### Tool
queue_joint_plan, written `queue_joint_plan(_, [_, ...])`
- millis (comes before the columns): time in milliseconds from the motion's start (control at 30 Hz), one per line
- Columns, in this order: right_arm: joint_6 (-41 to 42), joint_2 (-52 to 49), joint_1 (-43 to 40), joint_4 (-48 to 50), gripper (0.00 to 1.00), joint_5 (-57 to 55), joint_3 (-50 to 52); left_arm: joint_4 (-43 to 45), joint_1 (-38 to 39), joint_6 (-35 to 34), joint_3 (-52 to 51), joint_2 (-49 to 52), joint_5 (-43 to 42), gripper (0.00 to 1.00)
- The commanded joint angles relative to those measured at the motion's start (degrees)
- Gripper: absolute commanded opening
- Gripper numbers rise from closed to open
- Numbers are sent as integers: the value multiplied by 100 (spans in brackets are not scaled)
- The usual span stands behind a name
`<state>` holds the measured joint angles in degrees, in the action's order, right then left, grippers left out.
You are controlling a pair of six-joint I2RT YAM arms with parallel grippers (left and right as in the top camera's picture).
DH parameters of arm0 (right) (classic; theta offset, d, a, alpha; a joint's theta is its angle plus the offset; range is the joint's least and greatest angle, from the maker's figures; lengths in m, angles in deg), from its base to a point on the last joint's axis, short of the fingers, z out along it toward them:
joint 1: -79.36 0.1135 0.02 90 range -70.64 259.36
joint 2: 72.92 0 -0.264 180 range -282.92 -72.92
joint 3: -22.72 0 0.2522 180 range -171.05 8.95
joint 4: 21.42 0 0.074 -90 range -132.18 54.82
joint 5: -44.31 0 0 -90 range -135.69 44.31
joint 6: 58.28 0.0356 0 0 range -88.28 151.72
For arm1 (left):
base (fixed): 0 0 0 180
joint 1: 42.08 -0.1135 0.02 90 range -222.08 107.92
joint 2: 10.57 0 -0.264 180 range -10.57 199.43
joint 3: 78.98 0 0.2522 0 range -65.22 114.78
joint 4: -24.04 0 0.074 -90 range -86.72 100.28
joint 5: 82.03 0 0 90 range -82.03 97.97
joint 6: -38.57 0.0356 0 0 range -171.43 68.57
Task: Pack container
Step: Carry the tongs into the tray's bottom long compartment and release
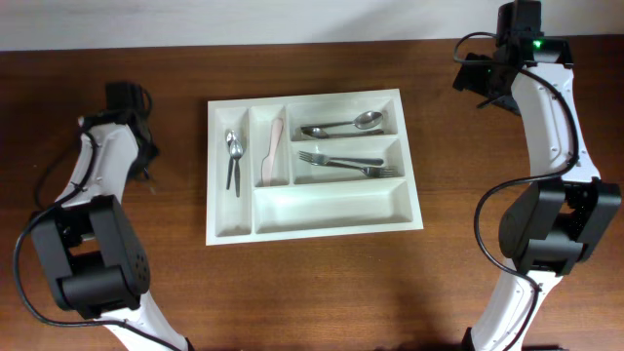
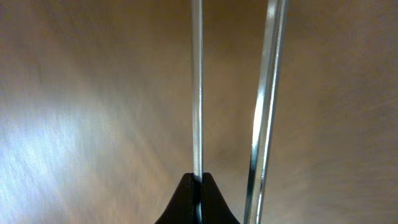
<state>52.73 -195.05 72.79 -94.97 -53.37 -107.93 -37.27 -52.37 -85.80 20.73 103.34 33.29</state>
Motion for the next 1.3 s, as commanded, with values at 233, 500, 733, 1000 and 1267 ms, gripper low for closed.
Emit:
queue_joint_plan(233, [70,-50,15,17,99,-52,26,933,675,5171,1672,-103,-3316,2])
queue_joint_plan(500, [70,-50,15,17,99,-52,26,841,1773,7519,1738,-101,-3971,2])
queue_joint_plan(733, [70,-50,15,17,99,-52,26,-120,2610,8695,1738,-101,-3976,2])
queue_joint_plan(1000, [70,-50,15,17,99,-52,26,-1556,3047,8942,1738,-101,-4476,2])
queue_joint_plan(1267, [70,-50,15,17,99,-52,26,-2208,3193,9165,1722,-101,-5278,2])
